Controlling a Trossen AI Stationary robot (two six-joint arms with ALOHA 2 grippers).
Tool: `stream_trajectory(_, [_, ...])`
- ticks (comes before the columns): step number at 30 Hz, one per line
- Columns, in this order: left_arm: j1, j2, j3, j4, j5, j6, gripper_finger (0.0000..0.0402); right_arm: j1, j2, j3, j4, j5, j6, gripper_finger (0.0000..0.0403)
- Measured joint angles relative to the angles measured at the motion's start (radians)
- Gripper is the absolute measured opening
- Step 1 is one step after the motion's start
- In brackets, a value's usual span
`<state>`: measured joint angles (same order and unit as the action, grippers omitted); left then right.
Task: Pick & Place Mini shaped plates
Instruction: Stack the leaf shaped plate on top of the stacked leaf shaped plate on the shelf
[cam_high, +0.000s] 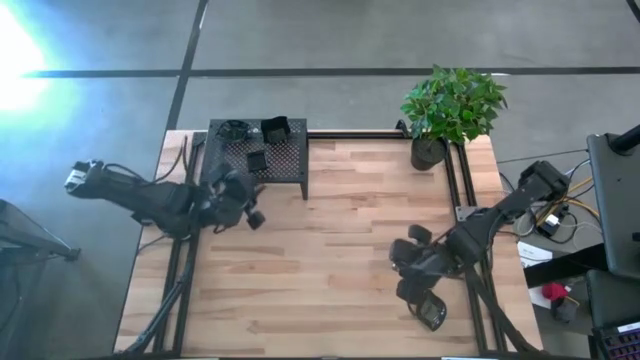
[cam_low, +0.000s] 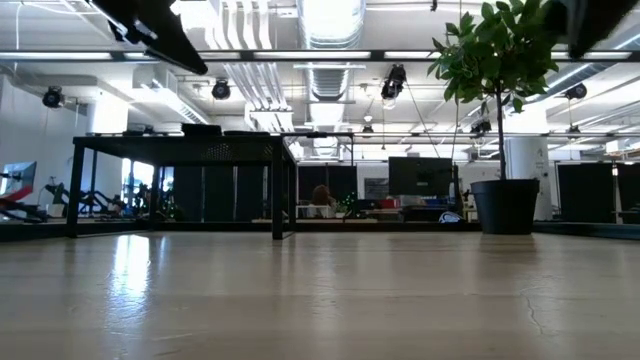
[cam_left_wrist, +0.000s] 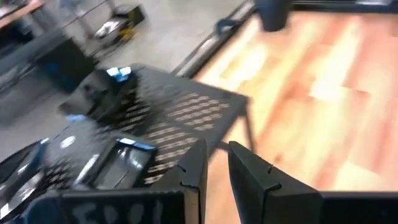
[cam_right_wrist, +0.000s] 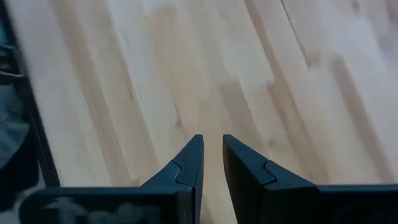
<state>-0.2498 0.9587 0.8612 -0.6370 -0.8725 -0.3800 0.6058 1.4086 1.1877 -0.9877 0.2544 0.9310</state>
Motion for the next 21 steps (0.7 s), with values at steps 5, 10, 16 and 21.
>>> stream_trajectory(5, [-0.121, 0.021, 0.000, 0.079, -0.002, 0.062, 0.0059, 0.049, 0.014, -0.027, -0.064, -0.077, 0.278, 0.0057])
stream_trajectory(10, [-0.209, 0.051, -0.001, 0.193, -0.003, 0.138, 0.0059, 0.109, 0.014, -0.081, -0.047, -0.160, 0.488, 0.0057])
stream_trajectory(16, [-0.247, 0.089, -0.001, 0.299, -0.004, 0.195, 0.0059, 0.150, 0.014, -0.153, -0.048, -0.256, 0.704, 0.0057])
stream_trajectory(21, [-0.254, 0.121, -0.001, 0.323, 0.001, 0.199, 0.0059, 0.178, 0.014, -0.213, -0.047, -0.267, 0.826, 0.0060])
